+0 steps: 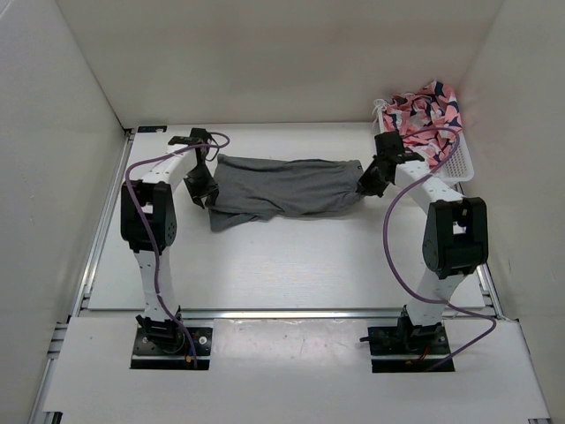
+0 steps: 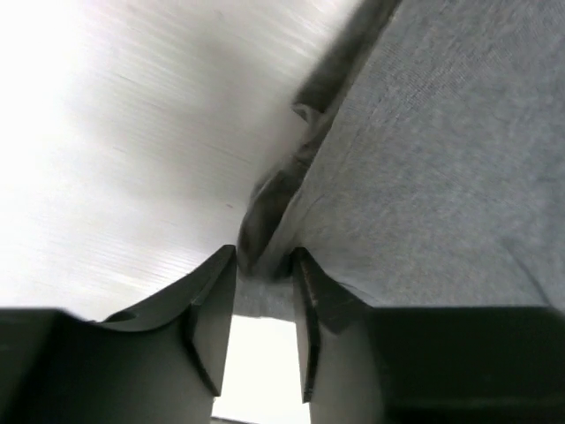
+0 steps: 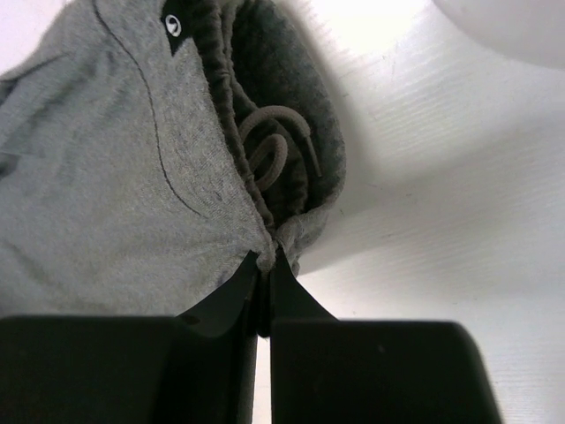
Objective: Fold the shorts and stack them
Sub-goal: Fold the shorts
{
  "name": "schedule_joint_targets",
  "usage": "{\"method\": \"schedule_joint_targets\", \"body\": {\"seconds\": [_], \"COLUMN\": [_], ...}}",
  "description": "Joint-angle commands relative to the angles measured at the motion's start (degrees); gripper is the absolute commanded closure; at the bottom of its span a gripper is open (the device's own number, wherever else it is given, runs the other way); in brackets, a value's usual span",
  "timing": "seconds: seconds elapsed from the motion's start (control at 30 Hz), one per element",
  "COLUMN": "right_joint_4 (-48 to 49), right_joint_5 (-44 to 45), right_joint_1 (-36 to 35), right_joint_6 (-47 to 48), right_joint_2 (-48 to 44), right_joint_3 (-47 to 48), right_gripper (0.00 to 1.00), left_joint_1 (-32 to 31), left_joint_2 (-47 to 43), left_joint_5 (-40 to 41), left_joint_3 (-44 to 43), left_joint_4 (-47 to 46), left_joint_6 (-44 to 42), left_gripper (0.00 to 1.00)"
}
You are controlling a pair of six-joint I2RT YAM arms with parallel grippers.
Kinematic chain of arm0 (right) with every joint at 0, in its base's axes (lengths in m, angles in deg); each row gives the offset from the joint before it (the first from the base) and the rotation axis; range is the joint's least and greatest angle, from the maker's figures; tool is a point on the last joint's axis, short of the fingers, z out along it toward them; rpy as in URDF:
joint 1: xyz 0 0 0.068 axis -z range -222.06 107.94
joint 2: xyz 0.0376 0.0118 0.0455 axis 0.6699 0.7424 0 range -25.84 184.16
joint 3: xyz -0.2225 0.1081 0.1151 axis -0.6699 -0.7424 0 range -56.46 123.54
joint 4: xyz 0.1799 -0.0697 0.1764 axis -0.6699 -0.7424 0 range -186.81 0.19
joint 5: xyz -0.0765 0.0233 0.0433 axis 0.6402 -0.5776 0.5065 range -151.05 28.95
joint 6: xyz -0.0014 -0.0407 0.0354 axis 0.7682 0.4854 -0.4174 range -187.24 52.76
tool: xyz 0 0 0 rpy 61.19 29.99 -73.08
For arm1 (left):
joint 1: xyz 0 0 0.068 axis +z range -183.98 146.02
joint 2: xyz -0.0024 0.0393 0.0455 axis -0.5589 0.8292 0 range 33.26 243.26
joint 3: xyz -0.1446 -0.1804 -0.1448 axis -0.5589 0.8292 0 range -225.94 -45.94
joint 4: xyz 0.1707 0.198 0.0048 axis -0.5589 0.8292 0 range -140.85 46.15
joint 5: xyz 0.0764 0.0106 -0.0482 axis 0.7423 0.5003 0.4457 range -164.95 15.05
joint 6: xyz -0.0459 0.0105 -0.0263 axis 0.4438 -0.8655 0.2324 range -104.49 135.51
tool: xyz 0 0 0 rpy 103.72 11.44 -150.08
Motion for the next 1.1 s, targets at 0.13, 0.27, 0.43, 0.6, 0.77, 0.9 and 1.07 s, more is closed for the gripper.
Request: {"method": "schedule_joint_targets", "body": {"seconds": [0.13,0.27,0.43,0.6,0.77,0.9,1.07], "right_joint_4": [-0.48,-0.48,-0.48,-0.48,-1.01,-1.53,-1.53], "right_joint_5": [1.18,1.18,1.18,1.18,2.24,2.77,2.77], "right_joint_1": [-0.24,-0.24,-0.24,-0.24,-0.24,-0.24,-0.24], "right_joint_6": [0.31,0.31,0.31,0.31,0.31,0.31,0.31], "right_joint_2": [-2.65,-2.65,-2.65,-2.65,-3.97,-3.97,-3.97], "right_joint_3": [-0.98,-0.98,-0.98,-0.98,-0.98,-0.98,-0.98], "right_gripper": [1.00,1.00,1.00,1.00,1.00,1.00,1.00], "left_joint_1": [-0.01,-0.01,-0.01,-0.01,-0.01,-0.01,-0.54], "left_joint_2": [-0.92,0.84,0.84,3.12,-1.26,-6.88,-13.83], "left_joint_5": [3.87,3.34,2.29,2.80,4.30,4.30,1.06], "left_joint_3": [-2.24,-2.77,-1.37,-1.89,-2.42,-1.71,4.86], "left_joint_4": [-1.20,-1.73,-3.39,-3.50,-2.35,-0.42,0.11], "left_joint_6": [-1.37,-1.37,-1.37,-1.37,-1.37,-1.37,-0.85], "left_gripper": [0.47,0.53,0.48,0.65,0.90,0.90,0.90]}}
